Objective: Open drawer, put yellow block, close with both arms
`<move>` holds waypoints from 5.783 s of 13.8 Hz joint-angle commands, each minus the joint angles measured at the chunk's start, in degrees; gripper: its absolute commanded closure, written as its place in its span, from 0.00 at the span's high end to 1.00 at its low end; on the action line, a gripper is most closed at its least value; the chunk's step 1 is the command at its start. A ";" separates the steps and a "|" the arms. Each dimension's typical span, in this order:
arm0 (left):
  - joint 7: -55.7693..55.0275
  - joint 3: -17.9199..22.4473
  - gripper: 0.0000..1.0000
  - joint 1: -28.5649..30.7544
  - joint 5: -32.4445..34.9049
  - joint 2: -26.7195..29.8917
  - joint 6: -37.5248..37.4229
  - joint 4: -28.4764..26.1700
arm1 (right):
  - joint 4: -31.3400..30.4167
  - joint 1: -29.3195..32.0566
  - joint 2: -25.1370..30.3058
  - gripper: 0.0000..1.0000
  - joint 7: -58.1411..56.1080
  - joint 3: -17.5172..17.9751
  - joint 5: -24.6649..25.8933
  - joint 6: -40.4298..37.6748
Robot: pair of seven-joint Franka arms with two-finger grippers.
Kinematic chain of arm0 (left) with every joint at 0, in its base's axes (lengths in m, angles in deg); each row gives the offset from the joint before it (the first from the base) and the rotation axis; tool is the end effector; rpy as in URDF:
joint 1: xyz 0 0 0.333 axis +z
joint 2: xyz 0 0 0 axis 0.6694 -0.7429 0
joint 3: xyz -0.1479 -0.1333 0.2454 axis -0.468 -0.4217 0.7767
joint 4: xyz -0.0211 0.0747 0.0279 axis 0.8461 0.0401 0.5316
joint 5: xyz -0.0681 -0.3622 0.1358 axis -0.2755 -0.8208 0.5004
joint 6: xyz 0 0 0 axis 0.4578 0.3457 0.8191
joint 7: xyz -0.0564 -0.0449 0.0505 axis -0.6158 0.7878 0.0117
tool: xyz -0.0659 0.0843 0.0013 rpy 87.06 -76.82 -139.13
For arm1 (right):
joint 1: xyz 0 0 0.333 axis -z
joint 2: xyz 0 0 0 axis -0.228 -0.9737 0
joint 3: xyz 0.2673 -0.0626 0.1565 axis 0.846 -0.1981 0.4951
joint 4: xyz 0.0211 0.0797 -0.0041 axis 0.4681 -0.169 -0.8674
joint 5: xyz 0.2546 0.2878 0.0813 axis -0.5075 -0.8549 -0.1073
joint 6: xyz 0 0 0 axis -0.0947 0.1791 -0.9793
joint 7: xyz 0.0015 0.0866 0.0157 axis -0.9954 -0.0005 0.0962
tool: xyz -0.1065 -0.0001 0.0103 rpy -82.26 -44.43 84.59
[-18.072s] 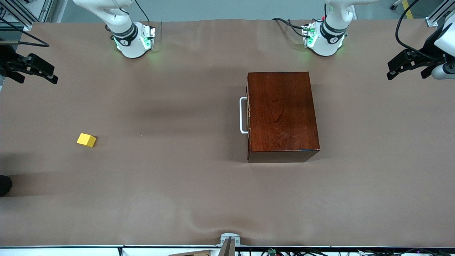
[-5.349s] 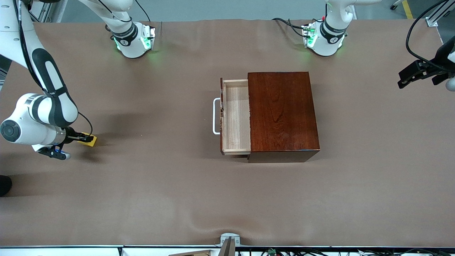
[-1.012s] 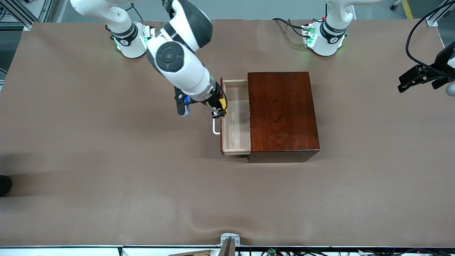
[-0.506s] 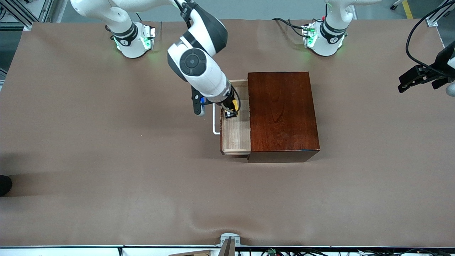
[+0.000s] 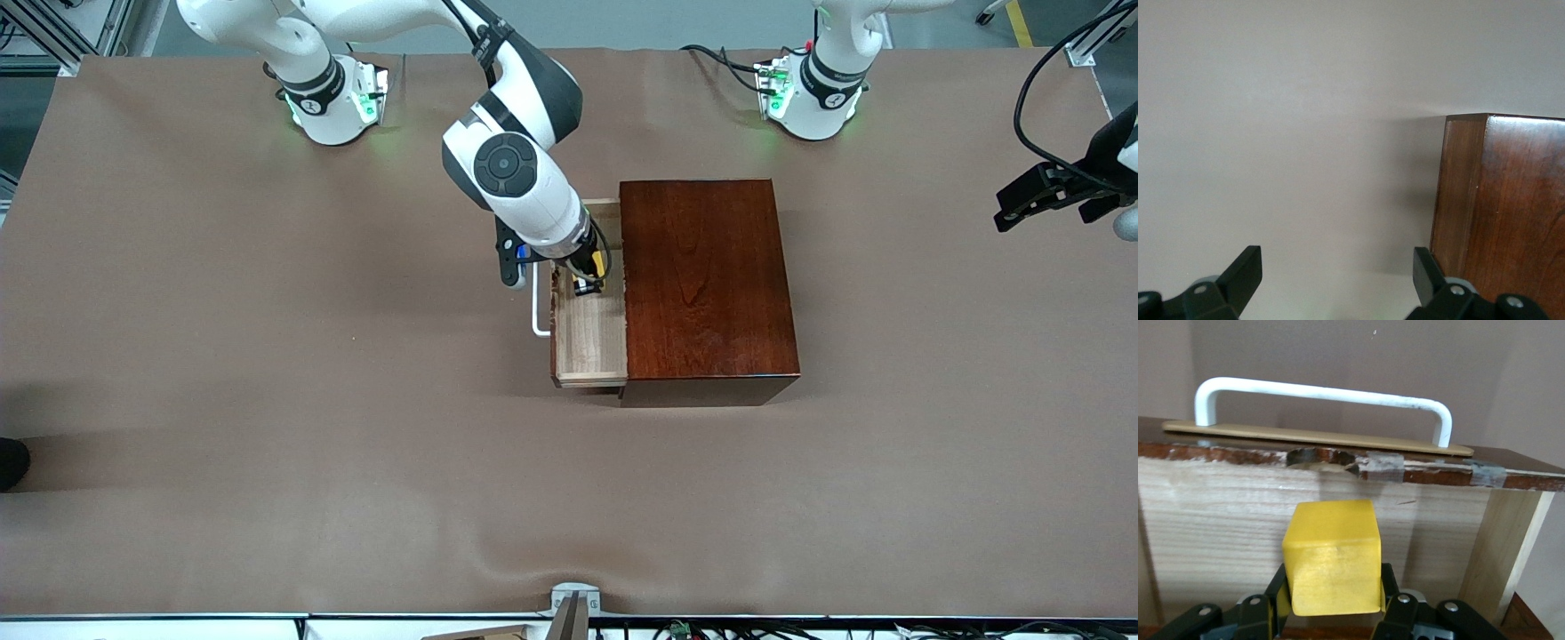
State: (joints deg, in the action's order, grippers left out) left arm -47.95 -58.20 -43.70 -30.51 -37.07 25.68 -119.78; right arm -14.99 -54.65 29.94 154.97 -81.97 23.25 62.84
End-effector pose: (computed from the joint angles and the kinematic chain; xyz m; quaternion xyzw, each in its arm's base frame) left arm 0.5395 -0.0169 0.6439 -0.9991 -0.0340 -0.0021 0.0236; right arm 0.4901 0.5137 0.3681 -0.7390 0.6568 0.1335 0.0679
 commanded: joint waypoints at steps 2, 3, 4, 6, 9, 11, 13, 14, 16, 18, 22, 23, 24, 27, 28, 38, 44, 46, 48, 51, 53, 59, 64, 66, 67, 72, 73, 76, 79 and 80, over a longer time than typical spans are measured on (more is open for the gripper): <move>1.19 -0.41 1.00 0.45 -0.51 0.04 0.32 0.04 | -1.15 -0.89 0.15 0.00 0.60 -0.58 -1.36 0.77; 1.28 -0.32 1.00 0.45 -0.51 0.04 0.41 0.04 | -1.15 -0.89 0.07 0.00 0.68 -0.58 -1.36 0.94; 1.28 -0.32 1.00 0.45 -0.51 0.04 0.41 0.04 | -1.15 -0.98 -0.19 0.00 0.68 -0.58 -1.36 1.47; 1.28 -0.41 1.00 0.45 -0.51 0.04 0.32 0.21 | -1.15 -1.24 -0.72 0.00 1.21 -0.58 -1.44 3.05; 1.37 -0.41 1.00 0.45 -0.60 0.04 0.32 0.30 | -1.15 -2.03 -2.12 0.00 2.00 -0.58 -1.36 4.90; 1.28 -0.41 1.00 0.36 -0.60 0.04 0.32 0.39 | -1.15 -2.21 -2.39 0.00 2.00 -0.67 -1.36 5.17; 1.28 -0.41 1.00 0.36 -0.51 0.04 0.32 0.39 | -1.15 -2.21 -2.48 0.00 2.00 -0.67 -1.36 5.08; 1.37 -0.41 1.00 0.36 -0.51 0.04 0.32 0.48 | -1.15 -2.12 -2.57 0.17 2.78 -0.59 -1.36 4.90; 1.37 -0.41 1.00 0.36 -0.77 0.04 0.32 0.48 | -1.07 -1.51 -2.48 0.40 4.55 -0.58 -1.36 4.46; 1.28 -0.41 1.00 0.10 -0.95 -0.04 0.32 0.48 | -0.80 -0.90 -2.40 0.67 4.90 -0.58 -1.44 4.37; 1.37 -0.41 1.00 0.19 -1.21 0.04 0.14 1.53 | 2.88 1.13 -1.96 1.00 6.31 -0.58 -1.44 -2.72; 1.28 -0.41 1.00 0.19 -1.21 0.04 0.14 1.62 | 4.46 1.56 -1.96 1.00 6.40 -0.67 -1.44 -5.01; 1.10 -0.41 1.00 0.01 -1.21 -0.04 0.14 1.62 | 5.60 2.70 -1.87 1.00 6.40 -0.58 -1.53 -6.77; 0.32 -0.50 1.00 -1.30 -1.21 0.04 -0.12 1.62 | 8.94 4.55 -1.52 1.00 6.22 -0.58 -1.53 -10.12; 0.22 -0.41 1.00 -1.83 -1.30 0.13 -0.21 1.71 | 10.17 5.51 -1.43 1.00 6.22 -0.58 -1.53 -11.43; -5.37 -7.34 1.00 -3.33 -1.30 -3.73 -0.74 3.46 | 18.70 16.59 3.05 1.00 -0.26 -0.85 -0.65 -24.63; -37.69 -14.29 1.00 -14.55 -1.48 -16.55 0.92 13.82 | 21.96 22.04 5.07 1.00 -18.61 -1.20 -0.48 -34.11; -49.81 -14.21 1.00 -20.79 -1.56 -20.77 4.60 16.11 | 22.05 23.79 5.95 1.00 -25.48 -1.29 -0.48 -36.66; -58.71 -14.21 1.00 -24.49 -1.56 -23.85 10.66 16.30 | 22.14 26.34 7.00 1.00 -30.75 -1.11 -0.56 -37.81; -72.07 -13.51 1.00 -30.29 -1.48 -28.86 20.76 17.35 | 22.05 27.32 8.15 1.00 -40.85 -1.29 2.23 -40.10; -79.28 -12.89 1.00 -33.81 -0.95 -32.45 25.43 18.14 | 22.05 27.41 9.03 1.00 -48.32 -1.29 6.45 -40.97; -94.93 1.24 1.00 -50.85 -0.77 -40.37 38.18 19.02 | 22.05 33.11 10.87 1.00 -65.29 -1.38 7.08 -44.49; -108.30 6.62 1.00 -57.03 -0.86 -47.41 46.26 22.89 | 21.96 36.37 12.98 1.00 -83.48 -1.46 11.64 -46.25; -112.69 6.80 1.00 -57.82 -0.77 -49.52 47.25 22.80 | 21.87 38.56 14.30 1.00 -89.73 -1.29 12.18 -46.95; -115.50 6.80 1.00 -57.91 -0.60 -50.14 47.25 22.54 | 21.79 39.79 14.57 1.00 -92.02 -1.29 12.18 -47.74; -123.87 7.85 1.00 -58.09 1.25 -51.46 42.88 22.10 | 20.82 42.26 17.81 1.00 -106.34 -1.29 13.41 -49.41; -123.79 7.94 1.00 -58.08 1.34 -51.46 42.07 22.01 | 19.95 42.61 18.69 1.00 -107.41 -1.29 13.41 -49.76; -123.18 7.94 1.00 -58.00 3.70 -51.37 36.82 21.92 | 14.86 42.79 21.50 1.00 -110.57 -1.29 13.50 -48.72; -121.15 7.68 1.00 -58.00 6.78 -50.85 32.32 21.66 | 9.85 44.28 24.93 1.00 -118.39 -1.29 13.59 -47.31; -121.07 7.68 1.00 -58.00 6.79 -50.67 31.18 21.75 | 7.48 45.07 26.51 1.00 -119.10 -1.29 13.59 -45.91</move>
State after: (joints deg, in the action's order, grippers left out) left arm -169.70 -51.18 -101.43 -25.76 -87.76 61.39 -98.94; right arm -0.67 -11.85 51.37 39.06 -84.22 36.01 14.16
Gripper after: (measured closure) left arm 0.000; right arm 0.000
